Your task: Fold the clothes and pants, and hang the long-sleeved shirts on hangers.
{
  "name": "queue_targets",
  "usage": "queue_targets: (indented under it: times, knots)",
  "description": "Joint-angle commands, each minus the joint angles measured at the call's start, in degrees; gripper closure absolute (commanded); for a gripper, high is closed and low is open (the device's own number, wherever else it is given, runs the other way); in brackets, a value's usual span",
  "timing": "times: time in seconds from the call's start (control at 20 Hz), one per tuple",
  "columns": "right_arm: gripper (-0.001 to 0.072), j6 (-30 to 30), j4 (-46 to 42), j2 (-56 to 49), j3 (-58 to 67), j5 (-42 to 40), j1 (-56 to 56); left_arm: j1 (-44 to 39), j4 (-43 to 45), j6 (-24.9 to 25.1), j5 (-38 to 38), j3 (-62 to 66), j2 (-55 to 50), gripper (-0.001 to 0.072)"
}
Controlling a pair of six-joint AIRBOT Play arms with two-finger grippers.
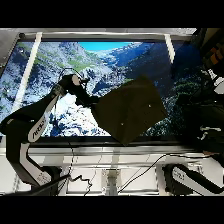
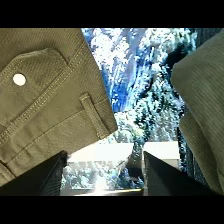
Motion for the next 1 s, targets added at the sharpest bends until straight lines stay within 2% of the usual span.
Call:
queue_targets:
  times: [0.0, 0.1, 0.2, 0.25, 0.4, 0.5, 0.6, 0.65, 0.7, 0.75, 0.9, 0.95]
  knots:
    - [0.0252, 0.59, -0.59, 0.02, -0.09, -0.48, -0.04, -0.63, 0.26, -0.55, 2.40, 0.20, -0.07, 0.0685]
    - [0.0262, 0.57, -2.97, 0.02, -0.92, -1.05, -0.20, 0.31, 0.26, 0.44, 3.63, 0.20, 1.99, 0.0685]
    - [0.0263, 0.15, -1.75, 0.04, -4.46, -3.13, -0.94, 1.16, 0.57, 2.54, 6.47, 0.20, 5.99, 0.0685]
    - [0.0264, 0.11, 0.74, 0.04, -7.23, -4.76, -1.16, 1.42, 0.63, 2.64, 8.20, 0.17, 8.24, 0.0685]
    - [0.0373, -0.07, 12.07, 0.04, -16.31, -10.03, -1.09, 1.55, 0.70, 2.80, 10.45, 0.13, 12.00, 0.0685]
    - [0.0373, -1.57, 20.50, 0.04, -21.42, -12.48, -1.09, 1.33, 0.70, 3.76, 10.43, -0.04, 12.17, 0.0685]
    - [0.0344, -1.20, 25.18, 0.04, -25.42, -14.93, -1.09, 1.20, 0.70, 3.76, 10.40, -0.07, 11.93, 0.0685]
    - [0.0297, -0.28, 26.03, 0.04, -27.10, -16.13, -1.09, 1.09, 0.68, 3.76, 10.43, -0.07, 11.93, 0.0685]
    - [0.0211, 1.68, 25.99, 0.04, -28.59, -17.81, -1.09, 1.01, 0.68, 3.76, 10.43, -0.04, 11.93, 0.0685]
    - [0.0186, 3.30, 26.01, 0.04, -29.68, -19.56, -1.09, 0.94, 0.70, 3.80, 10.40, -0.04, 11.93, 0.0685]
    - [0.0192, 6.08, 26.71, -0.02, -31.04, -24.50, -0.94, 0.92, 0.70, 3.80, 10.45, -0.04, 11.80, 0.0685]
    - [0.0231, 6.29, 27.47, -0.02, -31.04, -26.10, -0.22, 0.92, 0.70, 3.80, 10.47, -0.04, 11.63, 0.0685]
